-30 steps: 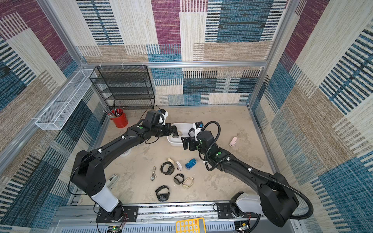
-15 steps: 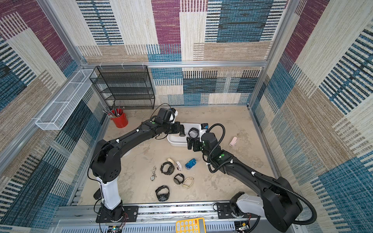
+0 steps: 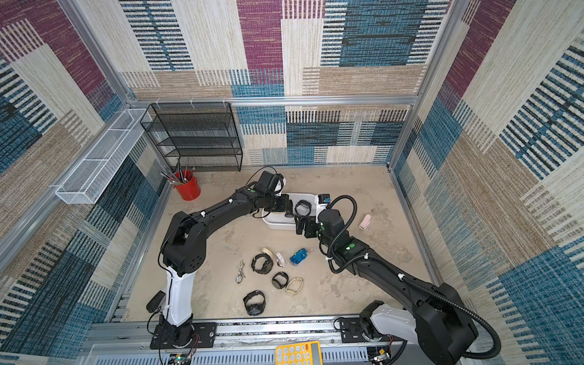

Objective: Put the watch into the storage box
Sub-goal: Place the storage box down.

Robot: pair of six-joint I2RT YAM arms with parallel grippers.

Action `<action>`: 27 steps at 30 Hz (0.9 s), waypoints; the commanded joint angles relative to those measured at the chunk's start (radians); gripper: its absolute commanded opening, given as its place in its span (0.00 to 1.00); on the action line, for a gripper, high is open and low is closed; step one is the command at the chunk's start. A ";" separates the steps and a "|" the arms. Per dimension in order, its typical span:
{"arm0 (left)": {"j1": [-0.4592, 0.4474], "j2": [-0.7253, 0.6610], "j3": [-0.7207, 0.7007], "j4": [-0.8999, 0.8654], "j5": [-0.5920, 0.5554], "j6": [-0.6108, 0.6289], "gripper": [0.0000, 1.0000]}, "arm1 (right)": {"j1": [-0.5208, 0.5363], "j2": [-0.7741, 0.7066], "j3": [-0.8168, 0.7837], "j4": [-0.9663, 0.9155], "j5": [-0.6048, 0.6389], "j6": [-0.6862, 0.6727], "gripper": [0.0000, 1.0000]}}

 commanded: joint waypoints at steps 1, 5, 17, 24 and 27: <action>-0.001 0.028 0.026 -0.033 -0.006 0.020 0.11 | 0.000 -0.004 -0.002 0.011 0.011 0.012 1.00; -0.001 0.048 0.041 -0.046 -0.017 0.017 0.15 | 0.000 -0.006 -0.002 0.013 0.011 0.011 1.00; -0.001 0.058 0.064 -0.076 -0.021 0.008 0.51 | -0.003 -0.007 0.000 0.017 0.012 0.011 1.00; -0.001 -0.004 0.018 -0.025 0.001 0.013 0.85 | -0.003 -0.015 -0.002 0.021 0.010 0.009 1.00; -0.001 -0.058 -0.051 0.060 0.024 0.021 0.98 | -0.003 -0.023 -0.008 0.026 0.002 0.008 1.00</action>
